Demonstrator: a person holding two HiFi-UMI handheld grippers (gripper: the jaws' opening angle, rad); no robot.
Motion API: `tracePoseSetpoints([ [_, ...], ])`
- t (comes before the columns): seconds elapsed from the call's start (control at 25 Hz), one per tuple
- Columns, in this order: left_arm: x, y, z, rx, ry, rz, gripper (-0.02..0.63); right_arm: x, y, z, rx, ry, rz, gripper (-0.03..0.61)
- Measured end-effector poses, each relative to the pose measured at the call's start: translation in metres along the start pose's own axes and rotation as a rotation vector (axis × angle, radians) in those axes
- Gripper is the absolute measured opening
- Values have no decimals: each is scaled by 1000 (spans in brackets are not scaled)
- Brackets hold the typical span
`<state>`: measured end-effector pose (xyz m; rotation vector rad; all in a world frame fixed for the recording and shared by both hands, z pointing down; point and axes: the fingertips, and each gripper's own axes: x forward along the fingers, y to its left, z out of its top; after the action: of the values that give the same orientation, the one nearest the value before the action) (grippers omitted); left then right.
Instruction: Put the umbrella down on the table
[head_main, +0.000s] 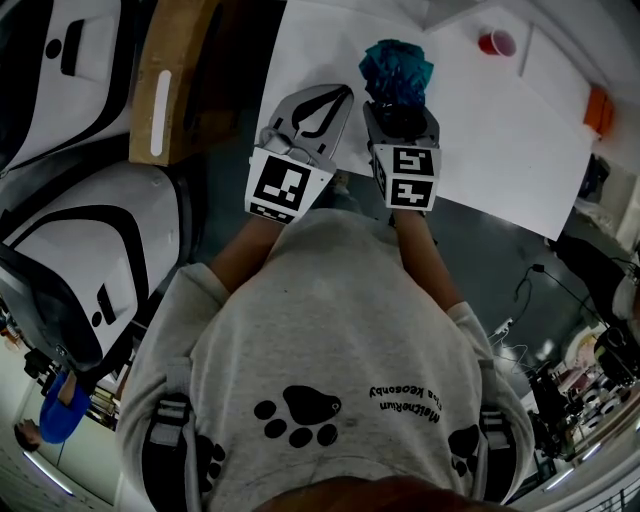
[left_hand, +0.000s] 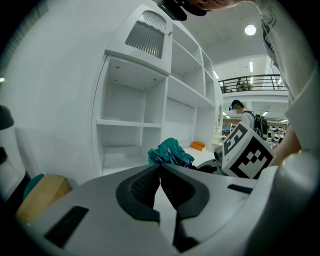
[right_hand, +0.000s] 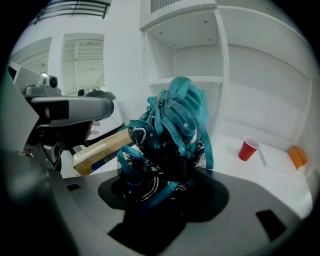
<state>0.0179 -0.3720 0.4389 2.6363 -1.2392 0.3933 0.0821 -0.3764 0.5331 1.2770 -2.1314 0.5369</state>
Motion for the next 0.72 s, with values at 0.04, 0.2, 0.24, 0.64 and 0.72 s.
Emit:
tracePoseSetpoints([
  [0.04, 1, 1, -2, -2, 4, -1, 18, 2, 1, -2, -1, 12, 2, 284],
  [0.2, 9, 3, -18, -6, 29, -4, 18, 12, 1, -10, 2, 43, 13, 284],
  [0.24, 12, 2, -22, -8, 40, -6, 18, 14, 0, -13, 4, 54, 15, 284],
  [0.64, 28, 1, -46, -32, 82, -31, 18, 33, -2, -28, 6, 131, 33, 284],
  [0.72, 31, 2, -50, -33, 89, -32, 18, 37, -2, -30, 4, 147, 42, 284],
])
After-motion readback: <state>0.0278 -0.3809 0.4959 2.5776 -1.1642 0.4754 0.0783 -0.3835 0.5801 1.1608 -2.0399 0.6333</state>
